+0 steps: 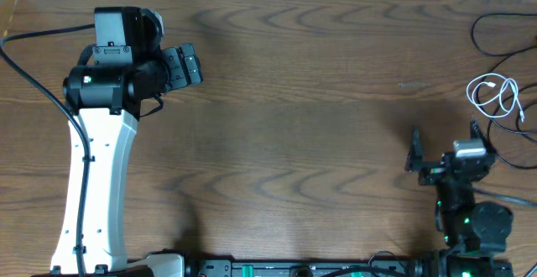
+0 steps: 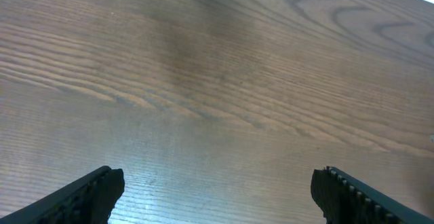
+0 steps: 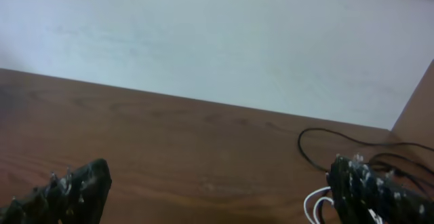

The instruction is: Untangle cables

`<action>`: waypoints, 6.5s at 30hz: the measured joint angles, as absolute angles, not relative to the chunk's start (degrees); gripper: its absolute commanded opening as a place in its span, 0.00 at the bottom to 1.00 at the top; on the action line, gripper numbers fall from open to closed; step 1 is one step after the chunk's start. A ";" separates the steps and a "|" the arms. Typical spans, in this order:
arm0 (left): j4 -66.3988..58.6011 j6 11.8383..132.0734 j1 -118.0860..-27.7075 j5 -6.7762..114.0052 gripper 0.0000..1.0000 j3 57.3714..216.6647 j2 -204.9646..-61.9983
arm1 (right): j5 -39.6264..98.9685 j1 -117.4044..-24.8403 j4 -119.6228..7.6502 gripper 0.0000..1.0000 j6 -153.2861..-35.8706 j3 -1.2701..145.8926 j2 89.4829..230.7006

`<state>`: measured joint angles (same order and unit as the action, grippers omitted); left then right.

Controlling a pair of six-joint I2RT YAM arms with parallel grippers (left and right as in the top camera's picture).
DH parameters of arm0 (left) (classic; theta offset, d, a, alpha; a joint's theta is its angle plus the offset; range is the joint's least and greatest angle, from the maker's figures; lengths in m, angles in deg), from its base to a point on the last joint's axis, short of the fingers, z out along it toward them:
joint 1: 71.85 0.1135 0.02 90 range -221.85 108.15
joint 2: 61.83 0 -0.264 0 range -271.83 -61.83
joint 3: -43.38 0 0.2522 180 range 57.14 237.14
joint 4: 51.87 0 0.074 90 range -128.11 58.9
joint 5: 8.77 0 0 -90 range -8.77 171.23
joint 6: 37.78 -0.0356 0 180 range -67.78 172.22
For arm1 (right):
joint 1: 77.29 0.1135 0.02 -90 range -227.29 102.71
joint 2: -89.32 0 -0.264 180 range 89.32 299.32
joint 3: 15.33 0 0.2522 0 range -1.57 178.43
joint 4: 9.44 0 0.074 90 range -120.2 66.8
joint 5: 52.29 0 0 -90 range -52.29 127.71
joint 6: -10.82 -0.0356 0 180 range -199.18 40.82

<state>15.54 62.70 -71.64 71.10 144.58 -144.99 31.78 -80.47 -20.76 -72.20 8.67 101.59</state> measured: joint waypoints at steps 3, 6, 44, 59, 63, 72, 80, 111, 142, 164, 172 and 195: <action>15.54 62.70 -71.64 71.10 0.95 144.58 -144.99 | 31.71 -80.47 -19.91 0.99 -72.20 5.53 98.31; 15.54 62.70 -71.64 71.08 0.95 144.58 -144.99 | 31.54 -80.47 -19.26 0.99 -72.20 3.19 95.73; 15.54 62.70 -71.64 71.08 0.95 144.58 -144.99 | 26.53 -75.18 -26.36 0.99 -71.17 -1.18 89.99; 15.54 62.70 -71.64 71.08 0.95 144.58 -144.99 | 26.34 -75.15 -26.36 0.99 -71.17 -1.18 89.99; 15.65 62.68 -71.64 71.43 0.95 144.58 -144.99 | 26.32 -75.15 -26.36 0.99 -71.17 -1.18 89.99; 8.18 61.63 -71.64 75.56 0.95 138.35 -138.54 | 26.12 -75.15 -26.36 0.99 -71.17 -1.18 90.01; -13.40 60.25 -71.62 75.69 0.95 115.29 -117.10 | 25.86 -75.15 -26.29 0.99 -71.17 -1.18 90.01; -44.43 58.13 -71.62 76.94 0.95 59.40 -64.16 | 25.70 -75.15 -26.29 0.99 -71.17 -1.18 90.01; -36.98 57.69 -71.62 77.77 0.95 57.83 -62.41 | 25.70 -75.15 -26.29 0.99 -71.17 -1.18 90.01; -36.98 57.72 -71.62 77.77 0.95 57.83 -62.41 | 25.70 -75.15 -26.29 0.99 -71.17 -1.18 90.01; -36.98 57.72 -71.64 77.77 0.95 57.83 -62.41 | 25.70 -75.15 -26.29 0.99 -71.17 -1.18 90.01; -36.98 57.72 -71.64 77.77 0.95 57.83 -62.41 | 25.70 -75.15 -26.29 0.99 -71.17 -1.18 90.01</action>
